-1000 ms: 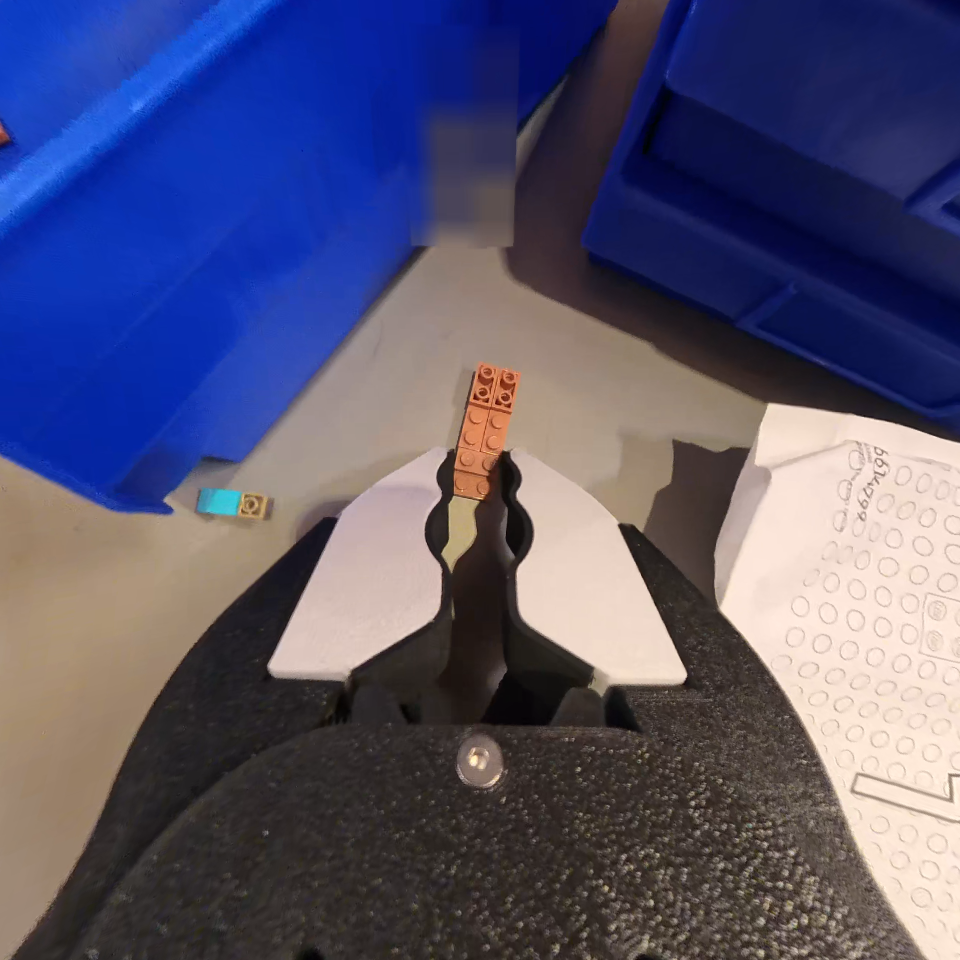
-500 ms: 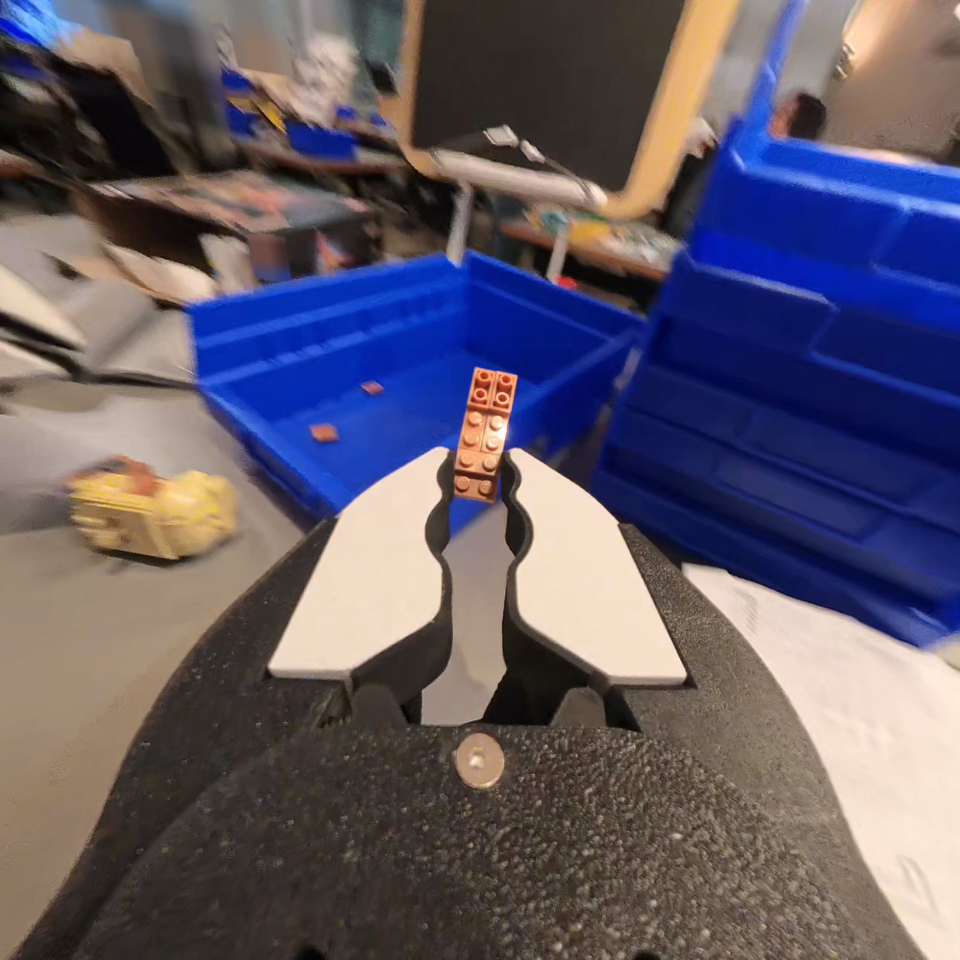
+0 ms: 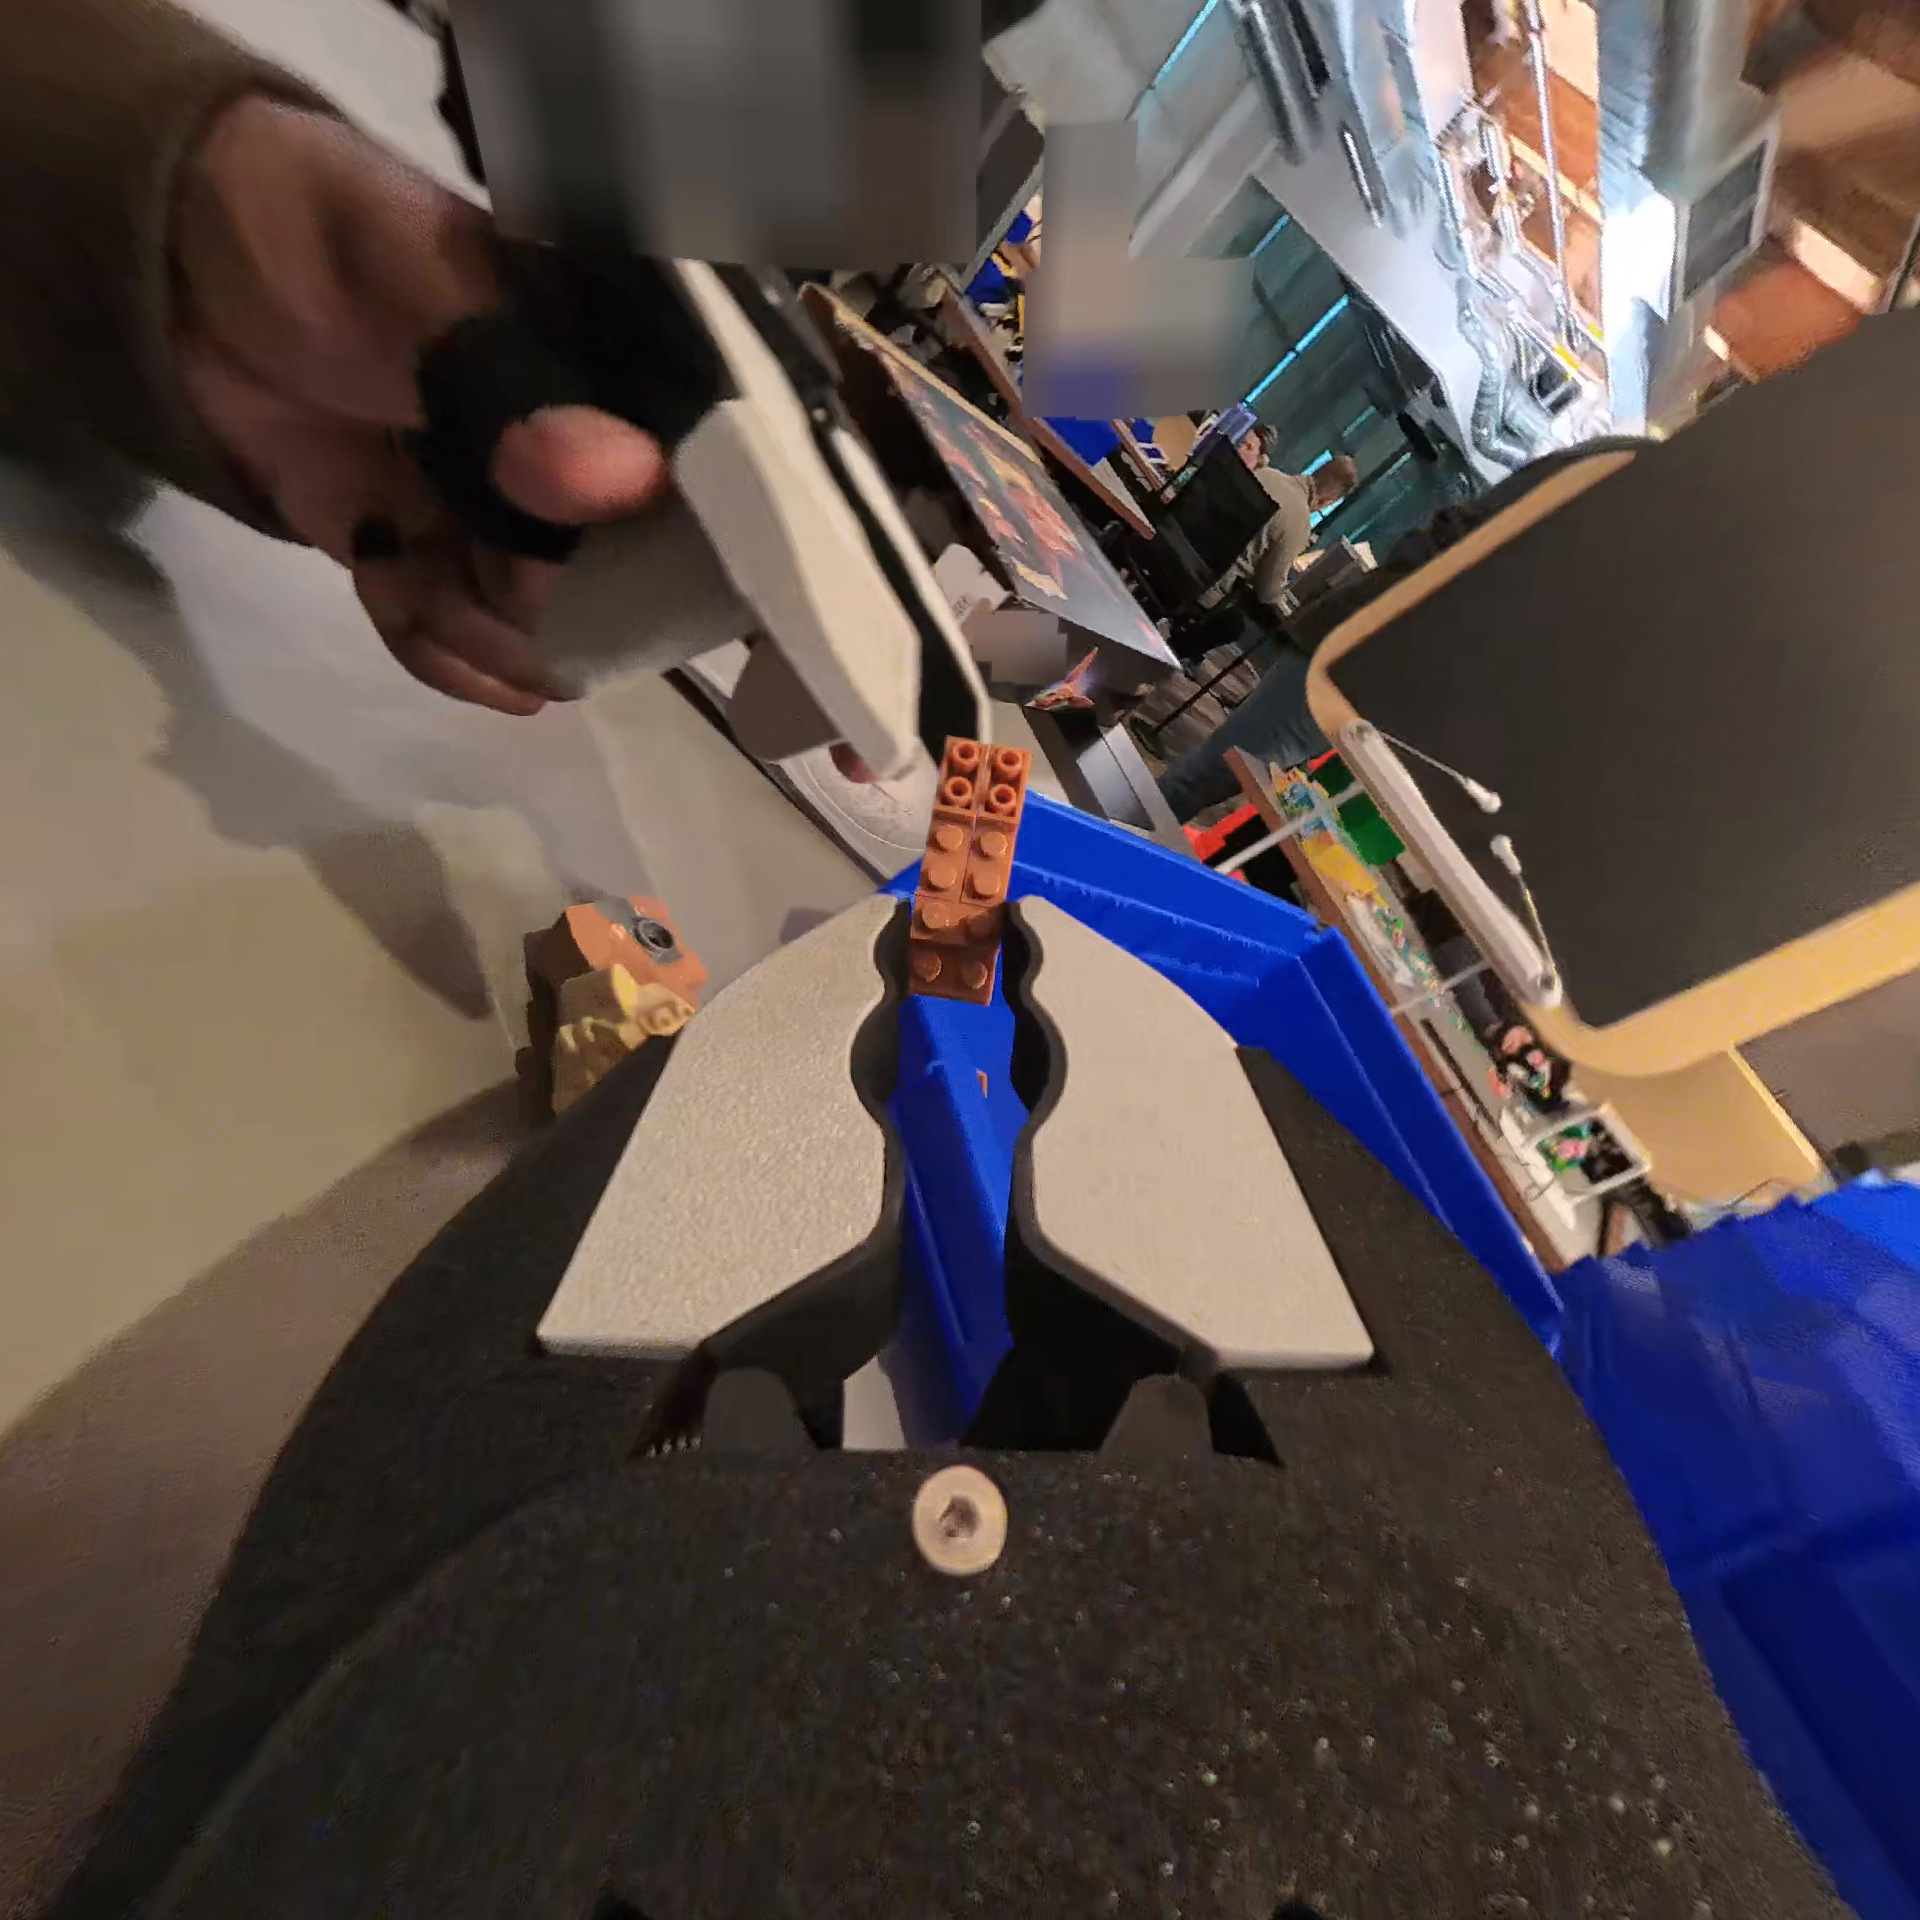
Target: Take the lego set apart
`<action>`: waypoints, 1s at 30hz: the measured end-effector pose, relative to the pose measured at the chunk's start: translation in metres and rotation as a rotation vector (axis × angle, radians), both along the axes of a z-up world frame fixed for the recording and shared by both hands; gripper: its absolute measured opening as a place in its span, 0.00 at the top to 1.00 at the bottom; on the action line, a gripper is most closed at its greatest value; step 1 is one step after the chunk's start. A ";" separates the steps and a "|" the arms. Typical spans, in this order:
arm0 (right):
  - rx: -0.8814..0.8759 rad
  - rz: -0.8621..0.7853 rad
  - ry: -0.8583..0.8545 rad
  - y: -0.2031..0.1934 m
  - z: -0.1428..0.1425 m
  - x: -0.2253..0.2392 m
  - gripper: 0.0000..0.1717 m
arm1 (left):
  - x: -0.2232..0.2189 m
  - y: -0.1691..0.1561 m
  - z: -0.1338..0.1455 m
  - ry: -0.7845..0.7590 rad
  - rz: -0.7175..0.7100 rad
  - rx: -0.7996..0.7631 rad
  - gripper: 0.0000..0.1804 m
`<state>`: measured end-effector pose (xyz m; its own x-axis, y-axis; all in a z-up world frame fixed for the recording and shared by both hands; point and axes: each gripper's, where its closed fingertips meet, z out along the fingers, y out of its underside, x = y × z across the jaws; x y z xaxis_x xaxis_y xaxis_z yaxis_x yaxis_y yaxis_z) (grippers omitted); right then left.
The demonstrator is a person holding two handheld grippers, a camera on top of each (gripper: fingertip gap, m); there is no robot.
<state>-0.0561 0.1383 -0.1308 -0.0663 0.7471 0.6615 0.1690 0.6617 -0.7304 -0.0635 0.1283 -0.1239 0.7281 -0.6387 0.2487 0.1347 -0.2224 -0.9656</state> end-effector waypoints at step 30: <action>-0.350 0.290 -0.018 -0.033 0.002 -0.012 0.93 | 0.005 -0.023 0.010 0.184 -0.130 0.390 0.94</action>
<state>-0.0677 0.1049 -0.1285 -0.3146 0.8745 0.3692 0.0282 0.3974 -0.9172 -0.0584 0.1054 -0.1135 0.6452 -0.7482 -0.1550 -0.0524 0.1591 -0.9859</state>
